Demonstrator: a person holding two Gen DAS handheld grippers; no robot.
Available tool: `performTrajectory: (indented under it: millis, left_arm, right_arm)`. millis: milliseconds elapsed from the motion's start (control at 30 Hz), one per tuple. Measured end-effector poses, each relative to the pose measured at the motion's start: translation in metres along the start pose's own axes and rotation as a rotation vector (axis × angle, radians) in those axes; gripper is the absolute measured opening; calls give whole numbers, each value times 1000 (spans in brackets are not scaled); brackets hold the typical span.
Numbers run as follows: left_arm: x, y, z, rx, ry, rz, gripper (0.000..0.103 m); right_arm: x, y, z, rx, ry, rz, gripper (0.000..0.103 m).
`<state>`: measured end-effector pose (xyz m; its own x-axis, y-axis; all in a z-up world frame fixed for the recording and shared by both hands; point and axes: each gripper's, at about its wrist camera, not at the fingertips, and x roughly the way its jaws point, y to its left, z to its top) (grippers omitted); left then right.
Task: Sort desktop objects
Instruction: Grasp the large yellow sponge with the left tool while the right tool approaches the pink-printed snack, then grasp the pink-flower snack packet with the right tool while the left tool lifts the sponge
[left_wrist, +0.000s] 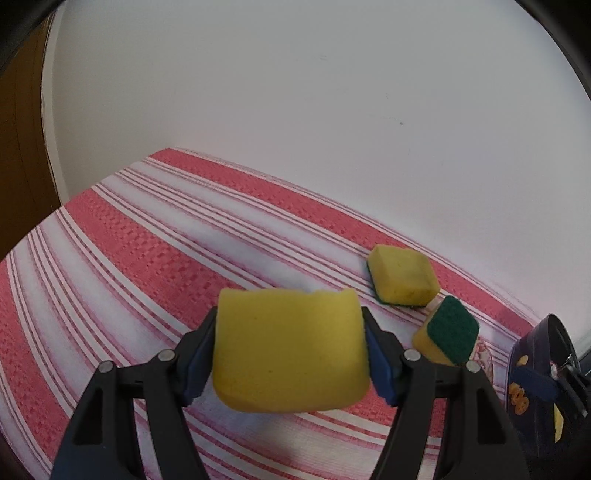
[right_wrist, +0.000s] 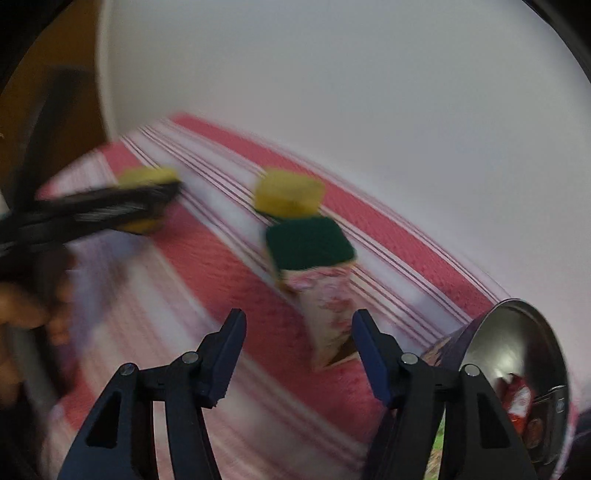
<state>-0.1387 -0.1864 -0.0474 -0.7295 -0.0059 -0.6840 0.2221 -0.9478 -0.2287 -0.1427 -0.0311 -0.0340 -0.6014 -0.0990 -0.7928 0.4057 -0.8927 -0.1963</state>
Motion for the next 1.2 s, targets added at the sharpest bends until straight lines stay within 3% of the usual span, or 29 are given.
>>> performTrajectory:
  millis: [167, 200, 233, 267, 400, 500, 733, 933, 1200]
  left_arm:
    - [3, 5, 0, -36, 18, -16, 71]
    - [3, 6, 1, -42, 18, -20, 71]
    - [3, 8, 1, -50, 16, -21, 71]
    - [2, 8, 1, -54, 15, -21, 71]
    - [4, 10, 2, -63, 18, -26, 71]
    - [3, 10, 3, -64, 11, -23, 71]
    - [-3, 8, 4, -51, -36, -2, 71]
    - [-16, -8, 1, 37, -129, -1, 71]
    - [-32, -20, 2, 111, -230, -77, 71]
  right_arm:
    - [44, -6, 17, 36, 157, -50, 60]
    - [47, -5, 18, 27, 168, -60, 56]
    - [45, -5, 20, 29, 167, -50, 42]
    - [44, -5, 22, 26, 173, -44, 37]
    - [34, -2, 19, 18, 182, -51, 32]
    - [12, -5, 12, 88, 95, 15, 32]
    - [-69, -11, -38, 352, -283, 278, 32]
    - [-99, 4, -76, 399, -525, 184, 33]
    - [-124, 8, -86, 395, -629, 92, 33]
